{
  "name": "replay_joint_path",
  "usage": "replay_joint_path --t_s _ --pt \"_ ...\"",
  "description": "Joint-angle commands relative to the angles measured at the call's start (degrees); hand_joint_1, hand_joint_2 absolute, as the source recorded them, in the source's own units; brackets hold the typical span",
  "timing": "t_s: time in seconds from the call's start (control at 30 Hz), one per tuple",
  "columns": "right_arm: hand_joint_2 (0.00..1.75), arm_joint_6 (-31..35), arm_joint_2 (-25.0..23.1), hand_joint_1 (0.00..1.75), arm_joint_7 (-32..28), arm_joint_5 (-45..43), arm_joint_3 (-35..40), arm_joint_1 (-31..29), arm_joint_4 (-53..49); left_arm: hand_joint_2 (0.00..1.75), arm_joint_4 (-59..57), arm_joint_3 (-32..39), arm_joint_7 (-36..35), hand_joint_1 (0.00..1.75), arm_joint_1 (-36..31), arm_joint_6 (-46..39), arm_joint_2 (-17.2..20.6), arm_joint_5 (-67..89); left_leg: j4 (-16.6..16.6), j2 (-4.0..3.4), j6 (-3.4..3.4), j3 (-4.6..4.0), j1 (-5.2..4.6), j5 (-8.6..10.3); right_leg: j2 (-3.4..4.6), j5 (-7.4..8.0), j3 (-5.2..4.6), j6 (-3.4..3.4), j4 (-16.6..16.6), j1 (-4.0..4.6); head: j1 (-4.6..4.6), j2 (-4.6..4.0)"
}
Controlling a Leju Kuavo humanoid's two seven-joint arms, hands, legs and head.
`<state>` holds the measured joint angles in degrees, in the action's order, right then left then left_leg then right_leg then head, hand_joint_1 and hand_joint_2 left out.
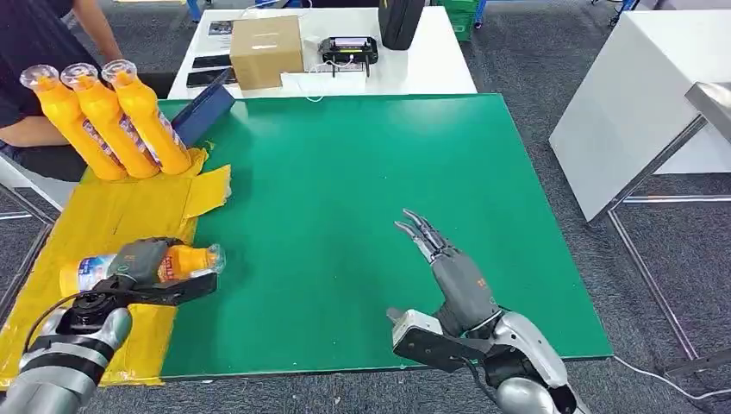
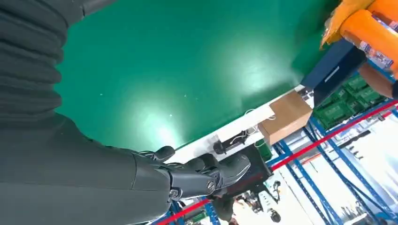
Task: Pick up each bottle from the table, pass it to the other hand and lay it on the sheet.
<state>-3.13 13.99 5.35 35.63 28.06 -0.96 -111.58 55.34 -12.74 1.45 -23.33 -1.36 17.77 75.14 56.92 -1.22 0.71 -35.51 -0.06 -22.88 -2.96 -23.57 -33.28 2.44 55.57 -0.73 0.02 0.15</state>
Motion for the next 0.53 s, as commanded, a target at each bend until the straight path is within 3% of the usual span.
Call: replay_joint_path --t_s 0.03,0.1,0.13,0.17,0.27,0.37,0.53 --pt "1.75 1.0 -0.1 0.0 -0.8 0.8 -1.3 0.5 1.3 0.0 5.0 -2.2 5.6 0.0 1.5 0.3 0.2 -7.5 0.0 0.16 -0.04 0.2 0.06 -0.12 0.15 -0.12 0.27 -0.07 0.0 0.01 0.0 0.0" --pt "1.75 2.4 -0.9 0.0 -3.6 0.0 -2.0 1.2 0.7 0.0 7.9 -1.6 7.0 0.0 3.1 -1.2 -0.2 -8.6 0.0 0.06 -0.06 0.21 0.08 -0.16 0.25 -0.13 0.28 -0.08 0.0 0.03 0.0 0.0" --pt "0.0 3.5 -1.6 0.0 -4.9 -0.6 -2.8 2.3 -0.1 0.0 10.5 -0.7 8.4 0.0 4.6 -2.2 -0.9 -10.2 0.0 0.07 -0.04 0.13 0.03 -0.09 0.16 -0.07 0.18 -0.06 0.0 0.0 0.02 0.0" --pt "0.0 2.1 -1.0 0.0 -2.6 -0.9 -3.4 2.8 -0.4 0.0 16.0 3.8 14.8 0.0 8.5 -3.2 -4.0 -19.8 0.0 0.1 -0.05 0.19 0.05 -0.14 0.19 -0.12 0.25 -0.08 0.0 0.01 0.0 0.0" --pt "0.0 4.9 -3.7 0.0 -11.9 -4.1 -6.2 5.4 -2.0 0.0 29.9 10.3 21.3 0.0 14.8 -3.4 -10.5 -32.4 0.0 0.12 -0.05 0.3 0.04 -0.25 0.28 -0.21 0.37 -0.09 0.0 -0.01 0.0 0.0" --pt "0.0 6.9 -7.9 0.0 -16.0 -7.4 -7.7 6.4 -3.2 0.0 38.5 15.4 23.6 0.0 15.4 0.7 -19.3 -48.9 0.1 0.25 0.01 -0.04 -0.01 -0.1 -0.04 -0.1 0.05 -0.01 0.0 -0.04 0.0 0.0" --pt "0.0 7.2 -8.5 0.0 -16.4 -7.8 -8.0 6.5 -3.2 0.0 40.6 15.8 22.9 0.0 15.6 1.0 -19.7 -50.4 0.1 0.08 -0.03 0.0 0.02 -0.18 0.22 -0.11 0.05 -0.07 0.0 -0.01 0.02 0.0"
